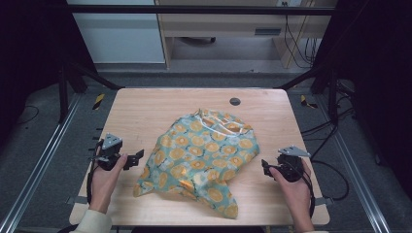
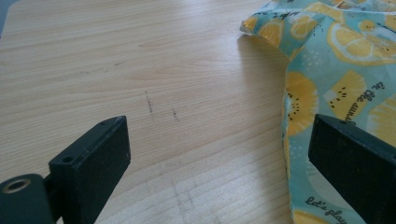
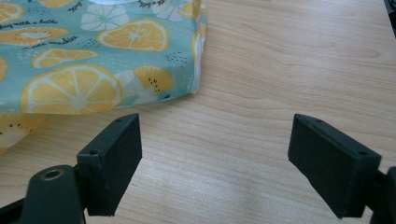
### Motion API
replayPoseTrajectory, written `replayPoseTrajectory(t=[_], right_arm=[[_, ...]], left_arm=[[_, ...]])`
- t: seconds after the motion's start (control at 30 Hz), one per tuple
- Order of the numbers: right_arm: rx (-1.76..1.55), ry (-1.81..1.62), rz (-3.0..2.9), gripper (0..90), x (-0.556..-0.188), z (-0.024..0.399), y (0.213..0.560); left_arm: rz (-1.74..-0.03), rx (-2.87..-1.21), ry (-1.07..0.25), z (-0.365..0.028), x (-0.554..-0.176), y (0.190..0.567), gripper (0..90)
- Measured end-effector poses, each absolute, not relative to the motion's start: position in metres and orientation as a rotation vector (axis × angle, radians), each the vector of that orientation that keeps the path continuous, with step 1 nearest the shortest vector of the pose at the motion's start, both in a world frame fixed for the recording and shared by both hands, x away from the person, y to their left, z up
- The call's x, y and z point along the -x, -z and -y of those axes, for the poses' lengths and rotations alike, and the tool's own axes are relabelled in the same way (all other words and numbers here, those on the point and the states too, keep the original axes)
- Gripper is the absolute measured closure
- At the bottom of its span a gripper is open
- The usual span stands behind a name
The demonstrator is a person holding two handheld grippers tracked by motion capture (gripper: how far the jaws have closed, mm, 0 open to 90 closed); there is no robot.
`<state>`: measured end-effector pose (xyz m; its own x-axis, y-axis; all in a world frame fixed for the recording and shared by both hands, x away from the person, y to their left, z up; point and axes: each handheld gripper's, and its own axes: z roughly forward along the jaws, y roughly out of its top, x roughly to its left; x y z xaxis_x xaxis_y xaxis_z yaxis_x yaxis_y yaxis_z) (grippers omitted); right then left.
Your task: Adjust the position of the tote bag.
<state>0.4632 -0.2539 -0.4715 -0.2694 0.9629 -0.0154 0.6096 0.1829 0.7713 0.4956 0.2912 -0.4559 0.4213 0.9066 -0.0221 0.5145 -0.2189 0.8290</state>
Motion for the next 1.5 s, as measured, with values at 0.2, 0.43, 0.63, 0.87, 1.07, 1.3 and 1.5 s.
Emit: replayPoseTrajectory(t=[0.2,0.43,0.63,0.87,1.07,1.3,1.5], right_arm=[[-1.465,-0.92,-1.977,17.8,-0.463,0.252,0.472],[-1.456,-0.93,-1.996,18.1,-0.464,0.251,0.472],[-1.459,-0.957,-1.999,18.7,-0.466,0.249,0.469],[-1.421,-0.993,-2.039,20.7,-0.484,0.24,0.457],[-1.377,-0.985,-2.084,22.4,-0.504,0.229,0.45],[-1.357,-0.921,-2.153,23.7,-0.538,0.221,0.446],[-1.376,-0.917,-2.187,19.4,-0.557,0.223,0.446]], left_arm=[[-1.186,-1.898,-0.62,-0.286,-0.495,0.456,5.3],[-1.152,-1.934,-0.627,-0.279,-0.495,0.456,5.3],[-1.138,-1.948,-0.626,-0.276,-0.494,0.456,5.2],[-1.131,-1.945,-0.617,-0.272,-0.492,0.455,5.5],[-1.131,-1.949,-0.615,-0.272,-0.491,0.455,5.6],[-1.13,-1.958,-0.617,-0.272,-0.49,0.455,5.7],[-1.124,-1.972,-0.619,-0.269,-0.491,0.456,5.7]])
